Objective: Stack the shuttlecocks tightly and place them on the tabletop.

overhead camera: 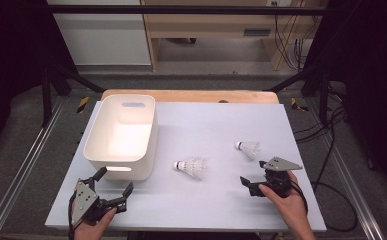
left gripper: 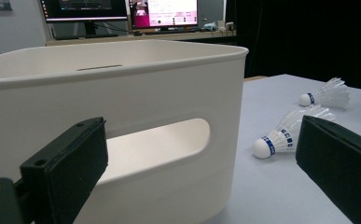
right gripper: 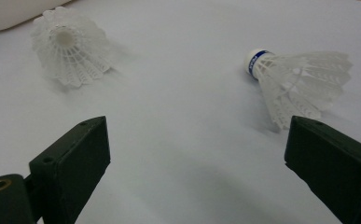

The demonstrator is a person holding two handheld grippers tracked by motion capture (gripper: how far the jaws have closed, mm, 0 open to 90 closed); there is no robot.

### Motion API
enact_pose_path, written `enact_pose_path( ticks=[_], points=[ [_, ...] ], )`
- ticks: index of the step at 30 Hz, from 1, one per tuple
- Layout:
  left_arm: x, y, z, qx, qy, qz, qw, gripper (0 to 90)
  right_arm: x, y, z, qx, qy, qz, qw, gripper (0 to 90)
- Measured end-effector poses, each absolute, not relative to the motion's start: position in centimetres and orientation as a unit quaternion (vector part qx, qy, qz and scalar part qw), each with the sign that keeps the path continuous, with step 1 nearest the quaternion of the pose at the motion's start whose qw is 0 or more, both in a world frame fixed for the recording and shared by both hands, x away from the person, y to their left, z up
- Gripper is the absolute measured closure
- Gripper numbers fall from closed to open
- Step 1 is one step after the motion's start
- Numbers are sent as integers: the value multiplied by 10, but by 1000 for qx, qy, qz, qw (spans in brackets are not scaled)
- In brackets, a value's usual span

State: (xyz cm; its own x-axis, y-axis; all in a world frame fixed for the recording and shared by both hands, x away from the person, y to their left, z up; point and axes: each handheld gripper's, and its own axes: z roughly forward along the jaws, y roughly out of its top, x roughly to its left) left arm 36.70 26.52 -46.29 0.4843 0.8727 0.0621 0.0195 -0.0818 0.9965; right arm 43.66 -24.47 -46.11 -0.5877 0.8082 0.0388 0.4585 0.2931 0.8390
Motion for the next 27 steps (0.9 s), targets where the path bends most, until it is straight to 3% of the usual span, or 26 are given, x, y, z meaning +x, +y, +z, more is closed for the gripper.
enact_pose_path(
  ticks=[27],
  points=[
    [368, 267, -463, 635, 353, 369, 580, 24, 441, -264, -459, 460, 739, 438, 224, 58]
  ],
)
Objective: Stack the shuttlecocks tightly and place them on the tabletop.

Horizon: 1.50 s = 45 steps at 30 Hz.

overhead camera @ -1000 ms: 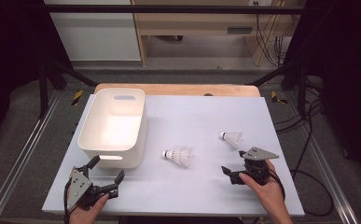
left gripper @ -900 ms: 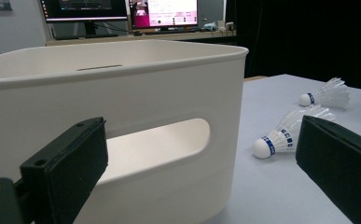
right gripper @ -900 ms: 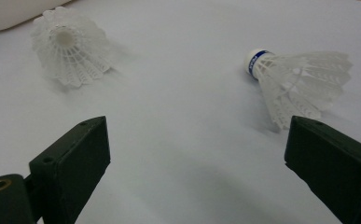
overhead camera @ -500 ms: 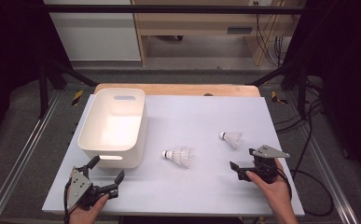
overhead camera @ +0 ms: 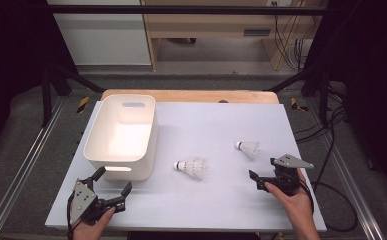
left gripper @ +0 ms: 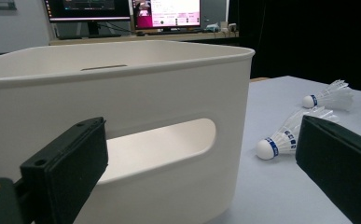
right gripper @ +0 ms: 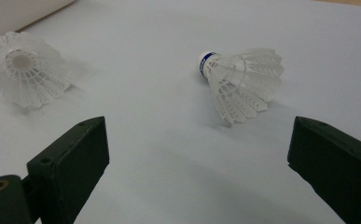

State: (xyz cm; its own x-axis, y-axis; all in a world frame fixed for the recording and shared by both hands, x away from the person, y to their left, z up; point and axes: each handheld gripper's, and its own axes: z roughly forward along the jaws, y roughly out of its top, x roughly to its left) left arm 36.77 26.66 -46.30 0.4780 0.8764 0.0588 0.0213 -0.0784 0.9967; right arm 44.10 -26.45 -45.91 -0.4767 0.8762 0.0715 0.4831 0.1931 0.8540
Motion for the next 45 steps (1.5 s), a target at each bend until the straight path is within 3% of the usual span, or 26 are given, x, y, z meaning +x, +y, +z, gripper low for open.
enact_pose_path(
  ticks=[16, 19, 20, 32, 45],
  points=[
    [367, 270, -463, 633, 357, 373, 577, 25, 474, -257, -460, 455, 758, 421, 206, 141],
    [368, 269, -464, 634, 358, 372, 576, 24, 484, -259, -464, 460, 758, 420, 193, 217],
    [368, 268, -464, 634, 357, 372, 576, 25, 487, -258, -467, 463, 757, 420, 192, 283],
    [367, 270, -463, 633, 356, 373, 577, 26, 507, -244, -474, 459, 769, 399, 197, 465],
    [367, 268, -464, 636, 354, 373, 575, 28, 516, -240, -484, 464, 770, 388, 205, 720]
  ],
)
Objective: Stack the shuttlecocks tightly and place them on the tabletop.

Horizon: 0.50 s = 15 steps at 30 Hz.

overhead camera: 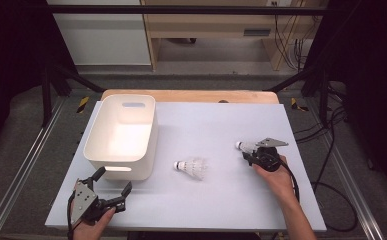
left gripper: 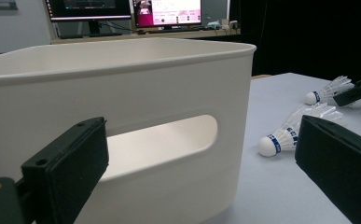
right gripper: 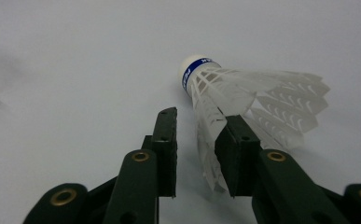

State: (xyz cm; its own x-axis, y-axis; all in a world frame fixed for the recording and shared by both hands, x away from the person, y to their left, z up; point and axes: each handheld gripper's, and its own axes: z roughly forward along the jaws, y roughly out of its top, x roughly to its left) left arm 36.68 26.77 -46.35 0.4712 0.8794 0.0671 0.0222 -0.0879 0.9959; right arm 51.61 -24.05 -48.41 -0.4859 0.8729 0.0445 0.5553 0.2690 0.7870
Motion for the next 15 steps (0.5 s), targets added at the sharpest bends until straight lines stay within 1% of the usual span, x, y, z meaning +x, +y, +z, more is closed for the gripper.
enact_pose_path(
  ticks=[1, 2, 9, 15],
  points=[
    [367, 268, -463, 636, 354, 373, 575, 28, 516, -240, -484, 460, 772, 387, 207, 756],
    [367, 268, -463, 636, 354, 373, 576, 28, 516, -240, -484, 460, 772, 387, 207, 756],
    [368, 267, -464, 638, 353, 373, 574, 28, 515, -240, -483, 452, 770, 394, 217, 893],
    [368, 268, -464, 636, 355, 373, 574, 28, 509, -237, -480, 433, 778, 396, 225, 897]
  ],
)
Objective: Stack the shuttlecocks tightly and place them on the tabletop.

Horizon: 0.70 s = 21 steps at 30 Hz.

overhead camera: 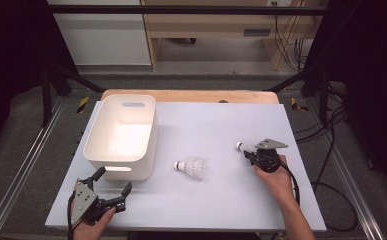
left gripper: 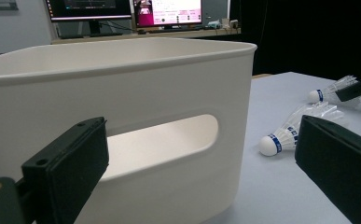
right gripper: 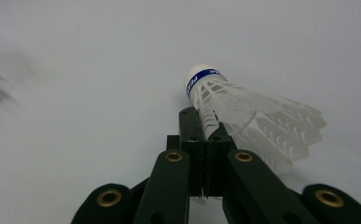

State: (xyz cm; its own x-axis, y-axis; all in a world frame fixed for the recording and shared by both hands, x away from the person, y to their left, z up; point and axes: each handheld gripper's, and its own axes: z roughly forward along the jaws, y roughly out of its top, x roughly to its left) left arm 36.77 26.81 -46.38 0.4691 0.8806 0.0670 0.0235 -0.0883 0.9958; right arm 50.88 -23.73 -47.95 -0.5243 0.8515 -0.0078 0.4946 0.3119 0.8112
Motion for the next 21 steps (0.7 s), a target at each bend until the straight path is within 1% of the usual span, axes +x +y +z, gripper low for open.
enact_pose_path(
  ticks=[8, 16, 21],
  points=[
    [367, 269, -463, 635, 355, 373, 576, 28, 493, -224, -475, 390, 793, 405, 236, 897],
    [368, 272, -466, 629, 368, 369, 576, 29, 476, -213, -469, 346, 802, 426, 236, 897],
    [368, 272, -465, 630, 366, 370, 577, 29, 467, -209, -468, 328, 809, 429, 233, 898]
  ],
)
